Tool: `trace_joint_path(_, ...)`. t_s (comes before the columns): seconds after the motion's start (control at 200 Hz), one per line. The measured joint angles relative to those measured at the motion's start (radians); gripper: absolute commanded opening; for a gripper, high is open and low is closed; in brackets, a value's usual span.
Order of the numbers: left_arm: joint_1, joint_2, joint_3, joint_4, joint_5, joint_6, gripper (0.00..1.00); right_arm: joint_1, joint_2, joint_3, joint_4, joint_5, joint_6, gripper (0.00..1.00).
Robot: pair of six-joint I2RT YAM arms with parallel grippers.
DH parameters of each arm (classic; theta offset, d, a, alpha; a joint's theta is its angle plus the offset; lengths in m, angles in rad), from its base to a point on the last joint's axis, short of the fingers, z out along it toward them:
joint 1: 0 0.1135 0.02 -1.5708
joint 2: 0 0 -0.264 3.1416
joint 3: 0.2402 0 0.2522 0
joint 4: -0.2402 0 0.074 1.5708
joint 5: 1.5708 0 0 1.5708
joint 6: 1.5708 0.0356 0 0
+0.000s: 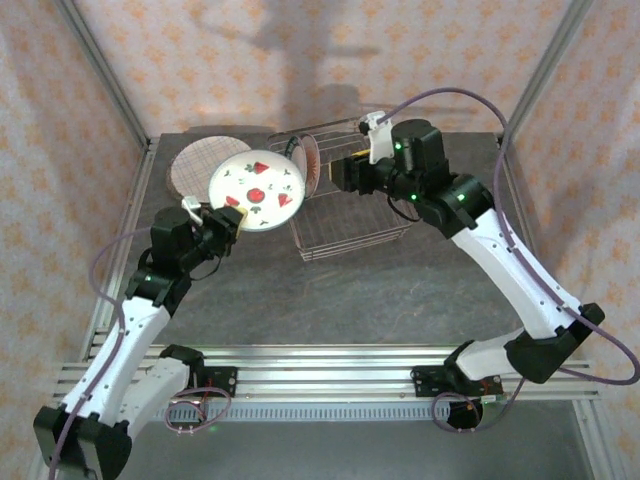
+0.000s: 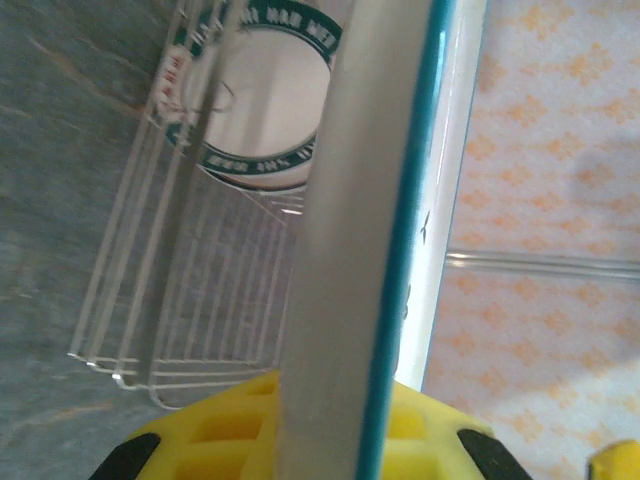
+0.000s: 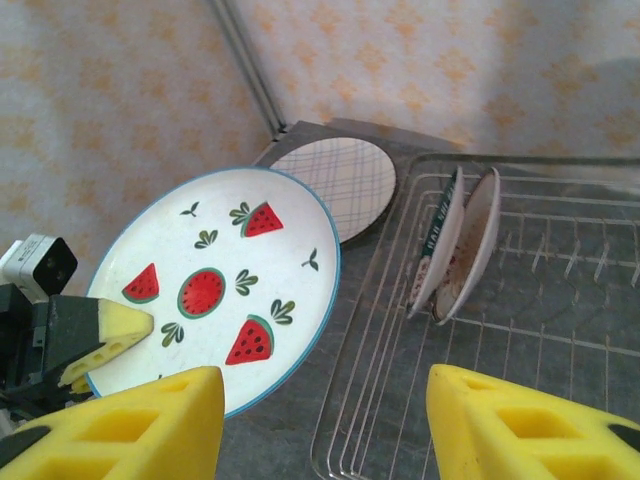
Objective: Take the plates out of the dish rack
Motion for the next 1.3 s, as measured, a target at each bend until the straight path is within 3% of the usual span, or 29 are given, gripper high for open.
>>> trace_joint_path(0.255, 0.015, -0.166, -0.129, -0.128, -0.149, 0.025, 0.00, 0.026, -0.055, -0.131, 0.111, -0.054, -0.111, 0.60)
trace_joint_path(0.47, 0.021, -0.188, -0.251, -0.127, -0.228, 0.013, 0.00, 0.040, -0.079, -0.207, 0.147, -0.100, -0.173, 0.61)
trace_joint_path(0.781, 0.021, -0.127, -0.378, -0.011, -0.258, -0.005, 0.00, 0.042, -0.087, -0.241, 0.159, -0.123, -0.206, 0.61)
trace_joint_path(1.301, 0.021, 0.039, -0.448, 0.190, -0.246, -0.009, 0.00, 0.042, -0.087, -0.248, 0.161, -0.137, -0.213, 0.62)
